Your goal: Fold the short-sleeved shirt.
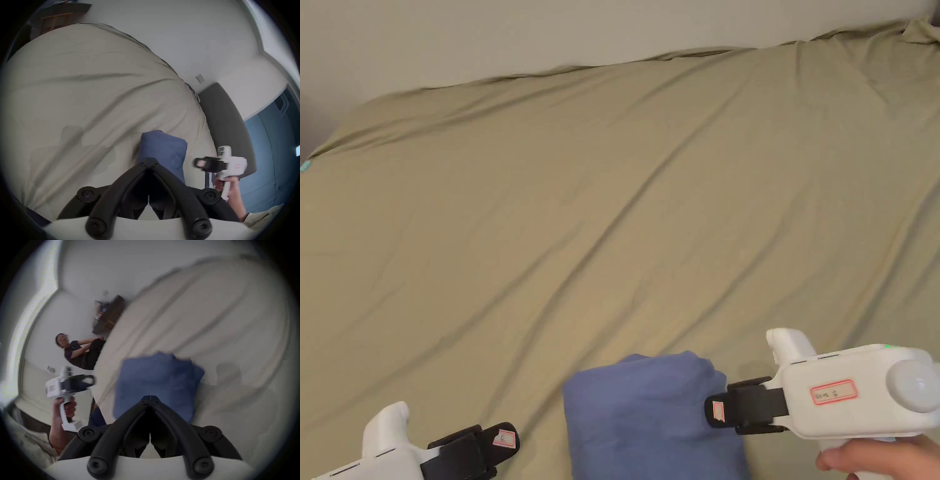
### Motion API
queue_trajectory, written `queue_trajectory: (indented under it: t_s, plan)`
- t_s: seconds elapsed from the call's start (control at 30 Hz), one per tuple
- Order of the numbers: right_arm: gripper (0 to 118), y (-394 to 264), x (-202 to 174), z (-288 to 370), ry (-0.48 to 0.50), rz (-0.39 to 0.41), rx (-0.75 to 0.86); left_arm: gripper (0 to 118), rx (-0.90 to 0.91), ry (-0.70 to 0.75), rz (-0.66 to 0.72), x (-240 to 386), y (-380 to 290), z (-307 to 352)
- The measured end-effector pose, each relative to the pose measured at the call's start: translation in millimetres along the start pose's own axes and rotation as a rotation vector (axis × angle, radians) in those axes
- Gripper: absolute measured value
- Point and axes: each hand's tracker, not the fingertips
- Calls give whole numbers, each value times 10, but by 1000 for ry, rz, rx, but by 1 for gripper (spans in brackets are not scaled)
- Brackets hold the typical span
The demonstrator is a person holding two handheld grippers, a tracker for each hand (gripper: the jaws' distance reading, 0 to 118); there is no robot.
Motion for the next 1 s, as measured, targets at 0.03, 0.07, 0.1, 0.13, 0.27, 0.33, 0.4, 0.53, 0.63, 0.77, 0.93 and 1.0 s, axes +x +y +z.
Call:
queue_trajectory:
  t_s: [0.03,0.07,0.1,0.13,0.27,0.33,0.4,0.53,0.63,0.77,0.93,1.0]
  plan:
    - [2,-14,118,-127,-35,-44,-26,0,-4,-8,3,-7,-24,-4]
    - [2,-31,209,-226,-77,-55,-56,0,-9,-6,1,-2,-35,-28]
    - [2,-52,293,-304,-114,-49,-103,0,-19,-9,-7,13,-42,-80]
    - [2,-85,354,-284,-21,-45,-80,0,-36,-15,-20,33,-40,-147]
    - [2,-58,642,-193,132,-187,-82,118,-189,61,-89,143,-23,-602]
    - [2,-95,725,-210,173,-226,-63,118,-170,96,-136,208,-108,-823]
    - [2,-147,750,-214,179,-221,-52,118,-209,52,-144,299,-169,-1064]
    - [2,-215,805,-221,218,-259,-28,117,-297,182,-225,462,-98,-1478]
    - [2,-327,827,-207,240,-309,17,90,-266,148,-300,775,-208,-1535]
    - [2,-434,710,-141,215,-313,41,41,-234,134,-307,788,-250,-1390]
    - [2,-405,348,168,286,-164,74,35,-248,-65,-140,450,-1,-910]
    - [2,-399,206,391,480,-151,111,35,-239,-204,-22,221,188,-561]
